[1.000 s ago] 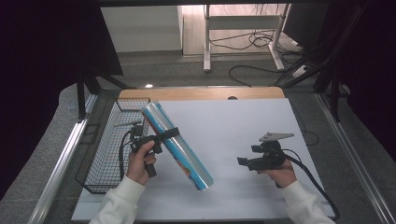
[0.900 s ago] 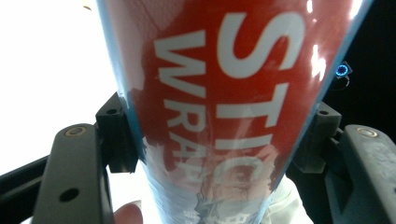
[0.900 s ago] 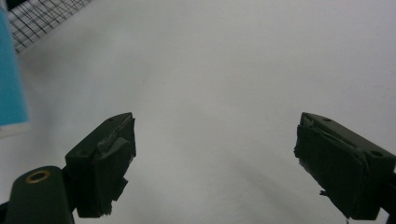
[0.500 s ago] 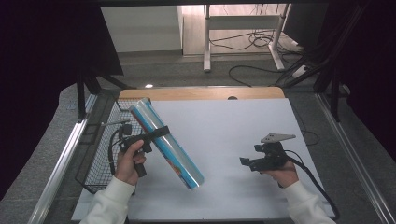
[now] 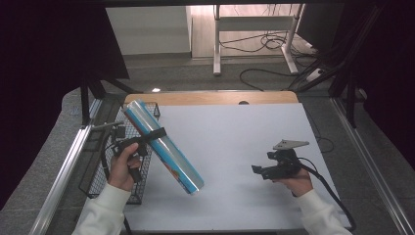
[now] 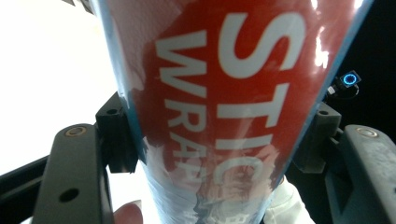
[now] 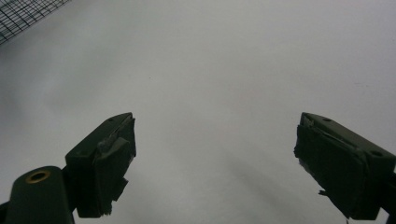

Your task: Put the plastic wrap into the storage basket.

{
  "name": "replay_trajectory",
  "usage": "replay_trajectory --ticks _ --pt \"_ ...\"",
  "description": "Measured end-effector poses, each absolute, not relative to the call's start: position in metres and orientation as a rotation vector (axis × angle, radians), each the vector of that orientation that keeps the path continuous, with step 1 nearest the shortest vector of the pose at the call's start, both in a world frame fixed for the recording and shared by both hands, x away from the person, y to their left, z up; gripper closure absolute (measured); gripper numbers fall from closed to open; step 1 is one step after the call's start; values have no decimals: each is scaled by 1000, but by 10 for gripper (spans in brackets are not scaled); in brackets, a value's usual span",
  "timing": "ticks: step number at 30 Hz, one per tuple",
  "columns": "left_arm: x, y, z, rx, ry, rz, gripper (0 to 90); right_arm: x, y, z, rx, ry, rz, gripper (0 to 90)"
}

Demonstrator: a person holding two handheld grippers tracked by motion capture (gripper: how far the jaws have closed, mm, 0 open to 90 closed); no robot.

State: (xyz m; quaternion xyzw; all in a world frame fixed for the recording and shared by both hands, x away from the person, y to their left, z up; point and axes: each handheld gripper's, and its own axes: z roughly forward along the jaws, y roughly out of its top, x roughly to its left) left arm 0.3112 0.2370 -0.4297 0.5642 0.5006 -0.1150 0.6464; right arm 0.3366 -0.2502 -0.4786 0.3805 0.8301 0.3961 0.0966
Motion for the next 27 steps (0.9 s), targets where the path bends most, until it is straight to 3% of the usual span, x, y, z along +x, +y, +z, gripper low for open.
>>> replay_trajectory --ticks 27 --pt "307 292 -425 1236 1201 -183 322 339 -251 -480 1147 2445 1127 128"
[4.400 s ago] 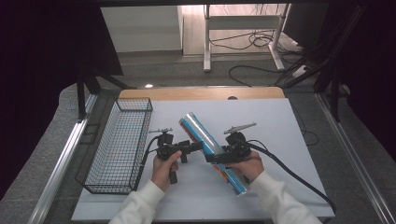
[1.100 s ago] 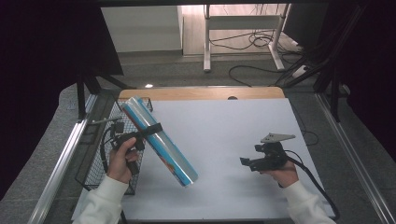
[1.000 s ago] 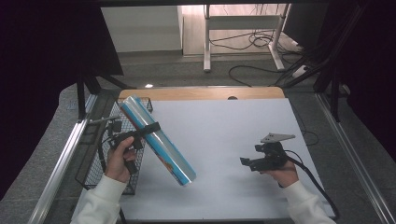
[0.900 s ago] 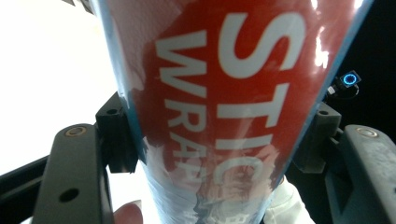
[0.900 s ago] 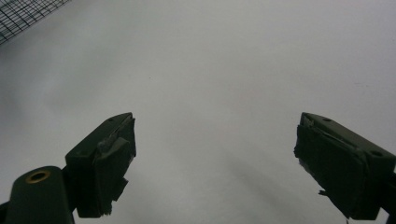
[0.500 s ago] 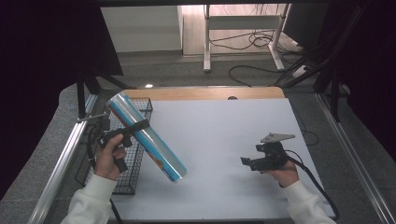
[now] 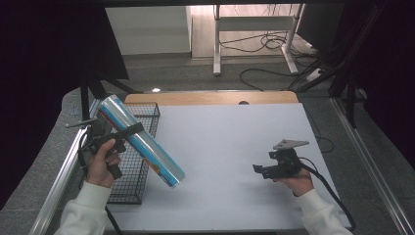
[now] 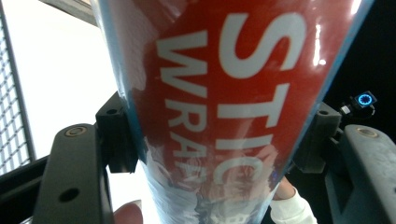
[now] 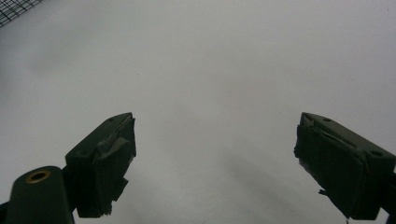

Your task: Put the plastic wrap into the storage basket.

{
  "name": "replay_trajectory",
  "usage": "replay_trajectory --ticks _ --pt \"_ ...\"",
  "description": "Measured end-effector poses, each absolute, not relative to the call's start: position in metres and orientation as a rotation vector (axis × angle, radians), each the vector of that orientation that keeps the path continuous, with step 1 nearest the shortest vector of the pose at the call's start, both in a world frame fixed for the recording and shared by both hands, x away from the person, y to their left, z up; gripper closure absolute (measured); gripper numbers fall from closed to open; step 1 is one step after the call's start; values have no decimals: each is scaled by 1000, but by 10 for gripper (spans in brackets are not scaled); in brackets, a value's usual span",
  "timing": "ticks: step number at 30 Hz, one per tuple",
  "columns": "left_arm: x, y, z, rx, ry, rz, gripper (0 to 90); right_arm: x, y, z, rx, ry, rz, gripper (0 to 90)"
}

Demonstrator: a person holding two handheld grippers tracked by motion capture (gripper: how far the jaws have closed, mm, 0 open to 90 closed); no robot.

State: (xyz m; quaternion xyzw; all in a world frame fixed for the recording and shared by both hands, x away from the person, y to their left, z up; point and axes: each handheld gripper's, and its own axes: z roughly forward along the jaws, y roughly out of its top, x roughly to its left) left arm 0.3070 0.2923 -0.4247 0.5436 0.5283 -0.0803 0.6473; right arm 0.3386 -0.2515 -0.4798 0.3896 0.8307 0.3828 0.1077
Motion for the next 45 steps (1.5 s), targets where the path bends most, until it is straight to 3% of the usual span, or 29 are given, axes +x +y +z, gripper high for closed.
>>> replay_trajectory --ticks 45 --pt "297 392 -415 1145 1277 -106 322 340 -253 -480 1169 2431 1094 128"
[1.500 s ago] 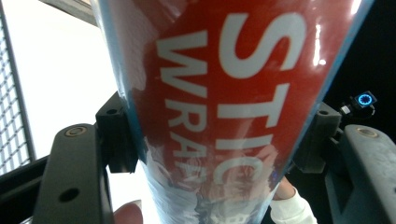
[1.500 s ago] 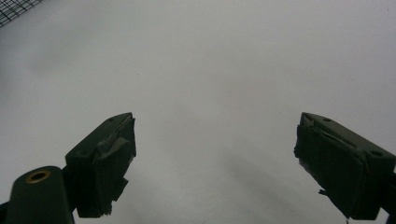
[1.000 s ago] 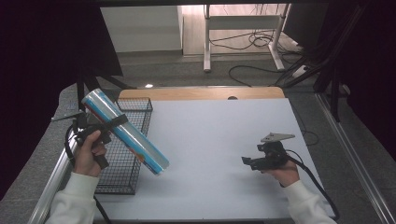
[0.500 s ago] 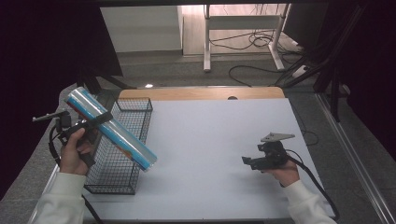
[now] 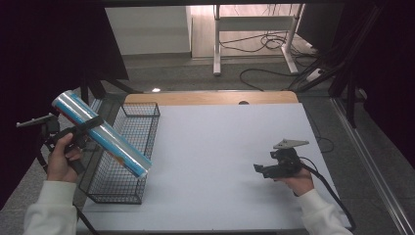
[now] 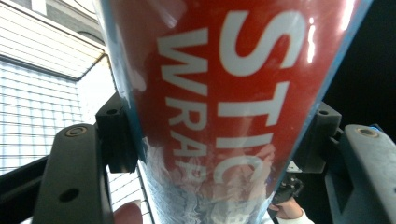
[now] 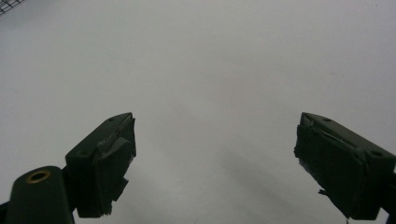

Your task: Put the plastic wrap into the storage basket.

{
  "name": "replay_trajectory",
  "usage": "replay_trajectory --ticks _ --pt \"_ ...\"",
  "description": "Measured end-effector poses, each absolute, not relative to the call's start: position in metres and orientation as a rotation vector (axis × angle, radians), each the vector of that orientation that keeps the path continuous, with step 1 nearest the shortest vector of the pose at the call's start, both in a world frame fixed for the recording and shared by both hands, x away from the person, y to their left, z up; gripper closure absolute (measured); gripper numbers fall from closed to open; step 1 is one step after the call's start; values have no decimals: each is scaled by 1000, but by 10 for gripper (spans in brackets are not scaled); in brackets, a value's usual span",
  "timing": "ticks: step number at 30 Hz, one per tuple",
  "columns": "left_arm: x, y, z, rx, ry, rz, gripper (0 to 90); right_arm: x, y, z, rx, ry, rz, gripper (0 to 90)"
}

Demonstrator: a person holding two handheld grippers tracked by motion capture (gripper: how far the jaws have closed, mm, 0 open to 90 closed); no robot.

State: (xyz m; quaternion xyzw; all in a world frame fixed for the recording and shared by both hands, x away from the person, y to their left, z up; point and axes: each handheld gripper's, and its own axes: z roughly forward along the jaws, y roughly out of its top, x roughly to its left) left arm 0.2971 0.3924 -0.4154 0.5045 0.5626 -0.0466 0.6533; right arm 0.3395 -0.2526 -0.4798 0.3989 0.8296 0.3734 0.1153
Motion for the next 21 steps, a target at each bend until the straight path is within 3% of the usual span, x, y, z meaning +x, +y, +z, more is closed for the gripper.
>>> replay_trajectory --ticks 12,21 --pt "289 419 -404 1159 1292 -70 322 340 -253 -480 1171 2429 1088 128" --pt "296 414 -420 1255 1371 -70 322 340 -253 -481 1177 2431 1080 128"
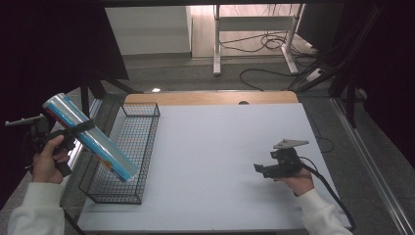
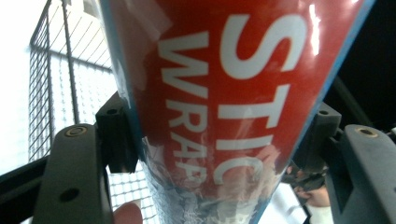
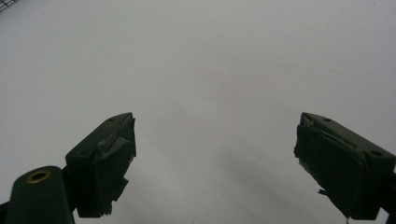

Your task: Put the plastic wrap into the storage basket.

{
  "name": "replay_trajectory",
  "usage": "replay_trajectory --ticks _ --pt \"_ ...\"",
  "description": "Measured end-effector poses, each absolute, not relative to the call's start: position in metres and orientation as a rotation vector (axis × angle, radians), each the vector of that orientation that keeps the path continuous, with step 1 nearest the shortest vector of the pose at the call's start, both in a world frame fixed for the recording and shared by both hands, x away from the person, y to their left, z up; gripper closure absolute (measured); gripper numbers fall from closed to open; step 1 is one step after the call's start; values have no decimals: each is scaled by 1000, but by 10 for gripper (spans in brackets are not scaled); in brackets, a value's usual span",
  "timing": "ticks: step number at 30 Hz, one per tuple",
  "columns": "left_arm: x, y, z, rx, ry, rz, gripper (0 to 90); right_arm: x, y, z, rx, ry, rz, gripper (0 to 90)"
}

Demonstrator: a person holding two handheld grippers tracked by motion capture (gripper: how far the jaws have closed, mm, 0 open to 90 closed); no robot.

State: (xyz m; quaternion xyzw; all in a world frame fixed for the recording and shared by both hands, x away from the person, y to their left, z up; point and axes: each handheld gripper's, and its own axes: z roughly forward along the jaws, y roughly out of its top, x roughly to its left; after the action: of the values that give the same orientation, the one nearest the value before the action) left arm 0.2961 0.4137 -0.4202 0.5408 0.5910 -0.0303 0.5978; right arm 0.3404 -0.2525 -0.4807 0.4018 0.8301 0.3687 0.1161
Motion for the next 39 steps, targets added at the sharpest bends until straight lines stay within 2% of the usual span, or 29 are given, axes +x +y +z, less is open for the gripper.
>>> replay_trajectory --ticks 7,13,20,25,39 --pt "303 407 -425 1320 1419 -39 321 341 -252 -481 1179 2431 1073 128" --pt "319 389 -433 1440 1472 -2 321 341 -253 -481 1173 2433 1067 128" --pt "332 381 -435 1429 1506 13 321 342 -253 -482 1179 2432 1055 128" --pt "354 368 -439 1424 1567 40 321 342 -252 -483 1183 2432 1050 128" --pt "394 337 -446 1496 1700 89 319 342 -252 -483 1186 2431 1033 128"
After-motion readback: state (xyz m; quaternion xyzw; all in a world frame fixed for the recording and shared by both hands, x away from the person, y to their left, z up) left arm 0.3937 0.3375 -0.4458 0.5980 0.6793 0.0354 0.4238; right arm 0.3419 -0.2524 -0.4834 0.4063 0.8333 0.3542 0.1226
